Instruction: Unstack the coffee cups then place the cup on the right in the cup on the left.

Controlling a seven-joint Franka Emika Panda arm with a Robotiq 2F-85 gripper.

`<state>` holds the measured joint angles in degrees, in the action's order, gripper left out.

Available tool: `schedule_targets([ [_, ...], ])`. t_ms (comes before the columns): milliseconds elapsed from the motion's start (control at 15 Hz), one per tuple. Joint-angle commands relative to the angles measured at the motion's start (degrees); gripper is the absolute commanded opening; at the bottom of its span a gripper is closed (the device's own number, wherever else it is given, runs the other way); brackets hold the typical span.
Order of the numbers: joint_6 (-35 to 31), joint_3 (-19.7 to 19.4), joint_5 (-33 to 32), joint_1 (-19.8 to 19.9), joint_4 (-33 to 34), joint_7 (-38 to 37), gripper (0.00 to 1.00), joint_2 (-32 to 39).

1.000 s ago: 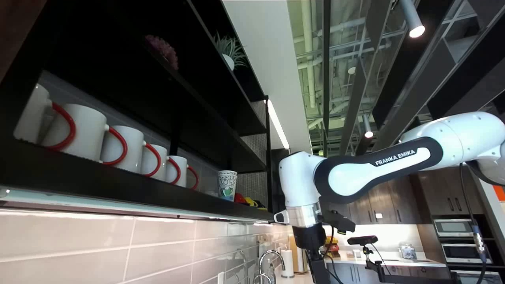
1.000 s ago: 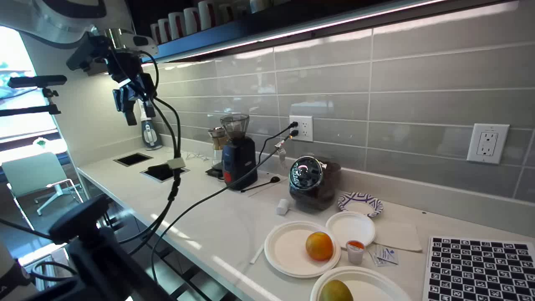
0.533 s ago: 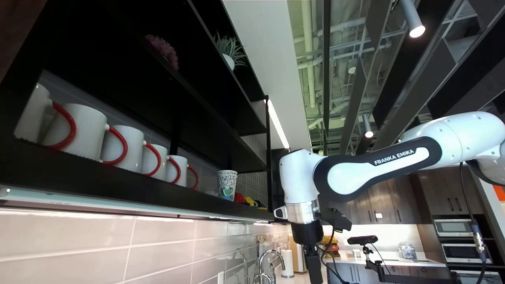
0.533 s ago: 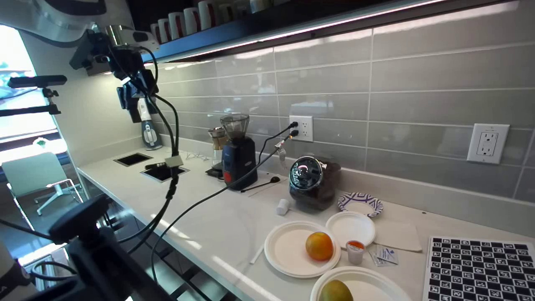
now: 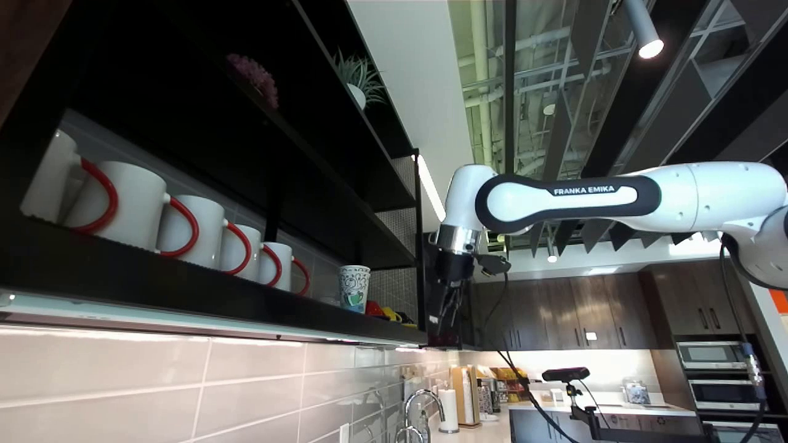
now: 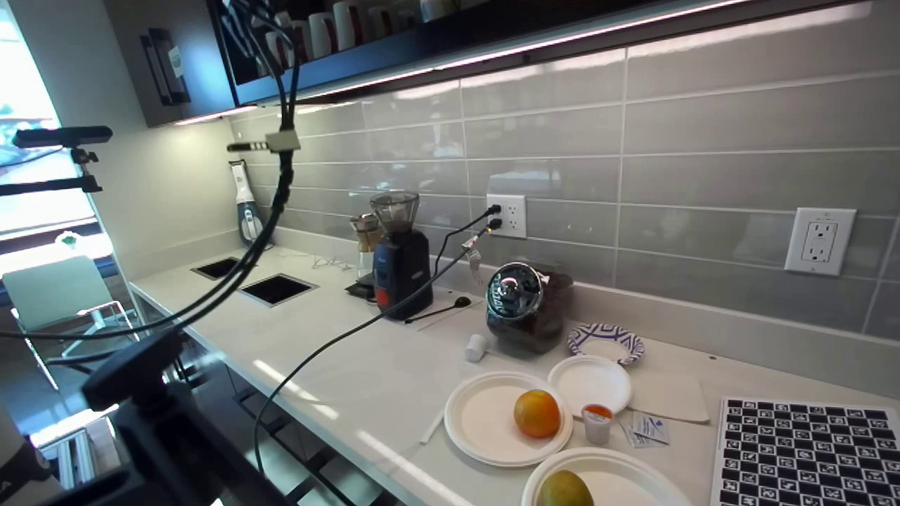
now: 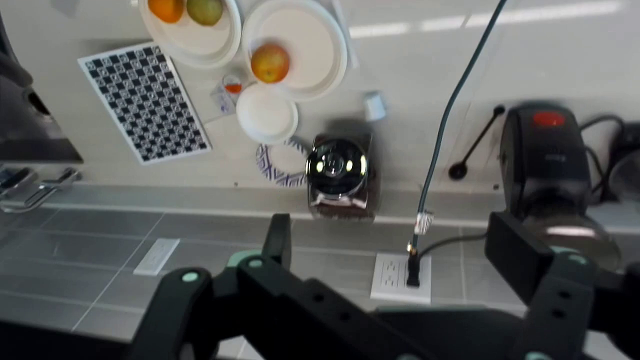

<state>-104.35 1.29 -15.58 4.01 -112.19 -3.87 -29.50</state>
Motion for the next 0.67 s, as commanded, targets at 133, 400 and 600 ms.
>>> schedule_targets([
  [133, -10.35, 0.57, -1.41, 1.64, 18.30, -6.02, 1.00, 10.54],
  [400, -12.28, -0.03, -0.01, 1.29, 17.41, -6.10, 1.00, 9.88],
  [600, -12.43, -0.08, -0.04, 1.35, 18.86, -6.65, 1.00, 11.33],
])
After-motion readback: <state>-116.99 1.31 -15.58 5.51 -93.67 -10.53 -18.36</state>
